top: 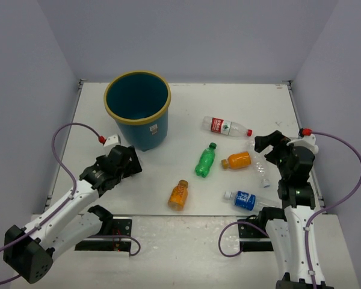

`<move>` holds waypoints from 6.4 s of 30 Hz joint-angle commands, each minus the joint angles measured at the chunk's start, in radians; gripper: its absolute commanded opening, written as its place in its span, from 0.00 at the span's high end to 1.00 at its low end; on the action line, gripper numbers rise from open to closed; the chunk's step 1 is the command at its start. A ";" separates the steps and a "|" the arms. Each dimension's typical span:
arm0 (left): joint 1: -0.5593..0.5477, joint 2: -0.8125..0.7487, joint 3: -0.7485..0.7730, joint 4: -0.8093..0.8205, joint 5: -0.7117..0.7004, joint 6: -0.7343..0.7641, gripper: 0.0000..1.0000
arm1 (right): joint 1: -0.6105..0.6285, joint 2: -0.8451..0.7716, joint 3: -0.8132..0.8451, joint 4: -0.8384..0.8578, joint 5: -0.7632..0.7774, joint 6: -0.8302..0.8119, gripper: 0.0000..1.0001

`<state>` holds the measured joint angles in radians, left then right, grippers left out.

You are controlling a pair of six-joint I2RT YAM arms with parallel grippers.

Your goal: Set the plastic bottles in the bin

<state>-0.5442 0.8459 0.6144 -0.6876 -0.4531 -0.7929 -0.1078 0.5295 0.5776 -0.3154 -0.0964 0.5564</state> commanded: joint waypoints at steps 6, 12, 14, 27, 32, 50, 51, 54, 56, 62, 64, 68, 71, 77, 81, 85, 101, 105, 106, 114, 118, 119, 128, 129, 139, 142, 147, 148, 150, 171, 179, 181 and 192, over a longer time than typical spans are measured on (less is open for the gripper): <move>0.000 0.010 -0.129 0.253 -0.141 0.015 0.00 | -0.003 -0.010 -0.013 0.044 -0.004 -0.009 0.01; 0.000 0.017 -0.186 0.365 -0.089 0.099 0.00 | -0.002 -0.009 -0.012 0.044 0.002 -0.007 0.01; 0.000 0.041 -0.197 0.429 -0.040 0.138 0.00 | -0.002 -0.011 -0.014 0.047 0.002 -0.006 0.01; -0.002 0.256 -0.177 0.445 0.153 0.150 0.02 | -0.003 -0.012 -0.010 0.032 0.030 -0.006 0.01; -0.001 0.220 -0.182 0.455 0.196 0.155 0.45 | -0.003 -0.015 -0.011 0.036 0.021 -0.006 0.01; -0.003 -0.371 0.081 -0.094 -0.106 -0.209 1.00 | -0.002 -0.011 0.004 0.003 0.021 -0.006 0.01; -0.003 -0.399 0.119 -0.120 -0.152 -0.225 1.00 | -0.001 -0.008 0.005 0.003 0.020 -0.006 0.01; -0.002 -0.409 0.238 -0.136 -0.257 -0.210 1.00 | -0.003 -0.009 0.004 0.003 0.020 -0.007 0.01; -0.002 -0.386 0.291 -0.065 -0.269 -0.141 1.00 | -0.003 -0.016 0.004 0.005 0.018 -0.009 0.01; -0.002 -0.148 0.469 0.250 -0.109 0.160 1.00 | -0.002 -0.012 -0.013 0.029 -0.016 -0.007 0.01; -0.002 -0.001 0.581 0.304 -0.036 0.226 1.00 | -0.003 0.016 0.002 0.013 -0.033 -0.010 0.01; -0.002 0.218 0.698 0.361 0.001 0.297 0.83 | -0.003 0.084 0.024 -0.008 -0.053 -0.009 0.01; -0.002 0.287 0.735 0.340 -0.061 0.238 0.73 | -0.003 0.109 0.029 -0.007 -0.080 -0.014 0.01; -0.002 0.329 0.684 0.340 -0.063 0.211 0.00 | -0.003 0.124 0.031 -0.004 -0.081 -0.017 0.01; -0.002 0.369 0.748 0.301 -0.030 0.243 0.00 | -0.003 0.107 0.015 0.012 -0.085 -0.016 0.01; -0.003 0.353 0.779 0.316 -0.068 0.247 0.00 | -0.003 0.103 0.011 0.023 -0.103 -0.015 0.01; -0.511 0.347 0.583 0.336 0.131 0.312 0.00 | -0.003 0.108 0.005 0.024 -0.069 -0.010 0.01; -0.702 0.422 0.561 0.215 -0.068 0.260 0.00 | -0.003 0.102 0.005 0.022 -0.063 -0.007 0.01; -0.724 0.429 0.536 0.200 -0.084 0.231 0.00 | -0.003 0.101 0.005 0.022 -0.062 -0.007 0.01; -0.750 0.430 0.279 0.107 -0.030 -0.063 0.00 | -0.003 0.084 -0.002 0.019 -0.047 -0.004 0.01; -0.761 0.464 0.183 0.140 0.006 -0.149 0.00 | -0.003 0.083 -0.002 0.020 -0.038 -0.004 0.01; -0.761 0.470 0.170 0.171 0.014 -0.150 0.00 | -0.003 0.083 -0.003 0.019 -0.037 -0.003 0.01; -0.761 0.601 0.110 0.333 0.027 -0.168 0.01 | -0.003 0.093 -0.001 0.016 -0.035 0.005 0.01; -0.761 0.609 0.113 0.345 0.032 -0.162 0.07 | -0.003 0.092 0.000 0.015 -0.035 0.004 0.01; -0.761 0.597 0.147 0.372 0.019 -0.095 0.81 | -0.003 0.073 0.001 0.024 -0.076 0.013 0.01; -0.761 0.558 0.160 0.354 -0.002 -0.074 0.92 | -0.003 0.066 0.001 0.021 -0.072 0.008 0.01; -0.761 0.426 0.232 0.325 -0.089 0.047 0.96 | -0.003 0.040 0.003 0.017 -0.072 0.031 0.01; -0.760 0.400 0.256 0.335 -0.144 0.085 0.96 | -0.003 0.030 -0.002 0.025 -0.076 0.039 0.01; -0.753 0.348 0.320 0.368 -0.238 0.186 0.96 | -0.003 0.013 -0.011 0.043 -0.090 0.046 0.01; 0.047 0.407 0.710 0.477 -0.051 0.530 0.67 | 0.013 0.055 0.052 0.014 -0.192 0.011 0.01; 0.150 0.460 0.725 0.438 0.073 0.492 0.00 | 0.045 0.039 0.075 0.001 -0.190 -0.028 0.01; 0.150 0.453 0.727 0.456 0.098 0.501 0.00 | 0.069 0.026 0.080 -0.002 -0.159 -0.042 0.01; 0.151 0.434 0.853 0.401 0.198 0.532 0.00 | 0.268 0.056 0.103 -0.011 -0.018 -0.036 0.01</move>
<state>-0.3992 1.3186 1.4369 -0.2741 -0.3112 -0.2838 0.0883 0.5661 0.6296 -0.3266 -0.2048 0.5322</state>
